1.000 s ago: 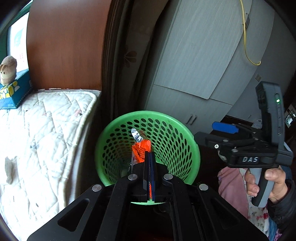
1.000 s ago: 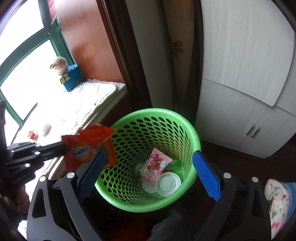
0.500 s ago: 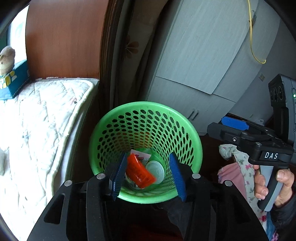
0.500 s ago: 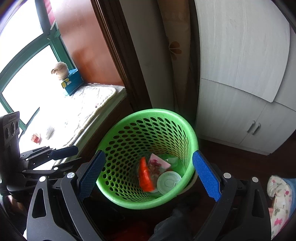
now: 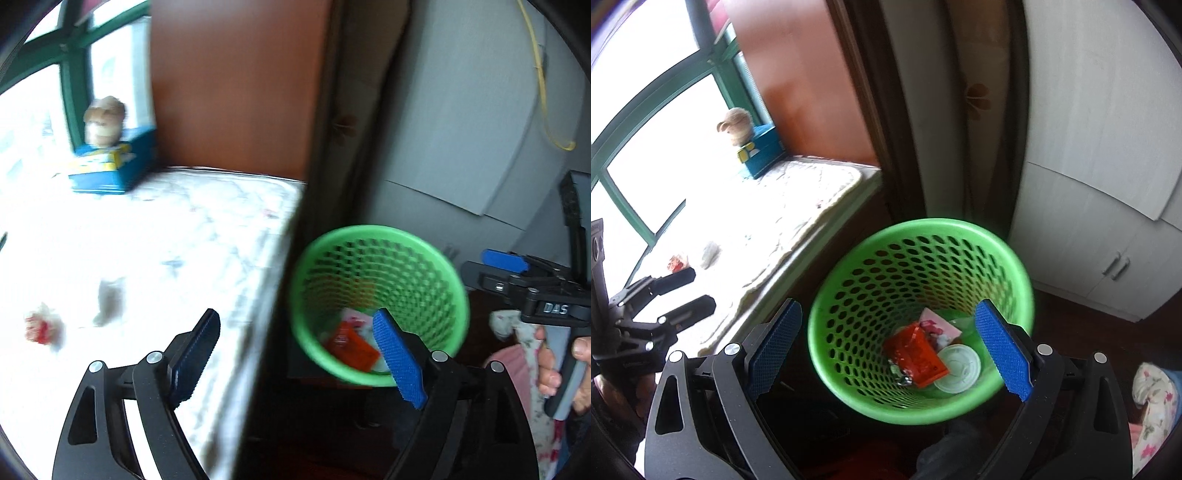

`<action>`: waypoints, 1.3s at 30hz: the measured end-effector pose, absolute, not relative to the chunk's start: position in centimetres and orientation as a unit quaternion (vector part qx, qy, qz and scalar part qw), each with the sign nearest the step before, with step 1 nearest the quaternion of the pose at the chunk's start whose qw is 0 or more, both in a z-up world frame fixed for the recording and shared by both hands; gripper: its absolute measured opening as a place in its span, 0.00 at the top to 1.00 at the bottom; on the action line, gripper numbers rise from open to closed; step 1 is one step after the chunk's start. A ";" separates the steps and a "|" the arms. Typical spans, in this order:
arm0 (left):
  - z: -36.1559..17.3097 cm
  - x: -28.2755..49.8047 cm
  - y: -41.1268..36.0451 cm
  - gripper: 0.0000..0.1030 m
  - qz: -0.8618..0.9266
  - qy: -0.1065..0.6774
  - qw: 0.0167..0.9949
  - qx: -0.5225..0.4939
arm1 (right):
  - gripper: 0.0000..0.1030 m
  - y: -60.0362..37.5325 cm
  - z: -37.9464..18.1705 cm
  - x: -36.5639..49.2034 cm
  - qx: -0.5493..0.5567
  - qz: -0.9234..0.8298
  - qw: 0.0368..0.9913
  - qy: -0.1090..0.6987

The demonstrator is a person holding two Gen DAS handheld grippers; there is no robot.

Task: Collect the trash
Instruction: 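Grasp the crumpled tissue with the left gripper while the right grasps the clear plastic box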

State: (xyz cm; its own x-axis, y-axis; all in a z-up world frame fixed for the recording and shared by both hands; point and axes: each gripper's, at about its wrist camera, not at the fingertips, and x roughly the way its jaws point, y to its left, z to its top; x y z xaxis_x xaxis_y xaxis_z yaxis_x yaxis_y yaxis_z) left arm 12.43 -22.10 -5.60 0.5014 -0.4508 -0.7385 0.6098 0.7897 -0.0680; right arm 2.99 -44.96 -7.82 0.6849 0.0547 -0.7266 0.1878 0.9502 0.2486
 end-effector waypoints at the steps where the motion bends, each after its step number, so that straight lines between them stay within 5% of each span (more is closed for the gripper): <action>1: -5.4 12.6 -21.3 0.20 -0.296 0.389 0.866 0.103 | 0.09 -44.5 -7.8 3.3 0.151 -0.033 0.905 0.395; 20: -5.4 22.4 -3.0 0.17 -0.017 0.396 0.917 0.045 | 0.09 -35.6 -6.9 8.2 0.110 0.046 0.905 0.408; 30: -7.8 27.4 -1.4 0.17 -0.011 0.422 0.905 0.057 | 0.09 -31.3 -7.5 11.2 0.088 0.077 0.897 0.426; 39: -10.5 29.6 -0.8 0.41 -0.046 0.455 0.888 0.035 | 0.09 -27.7 -8.4 14.7 0.063 0.110 0.888 0.441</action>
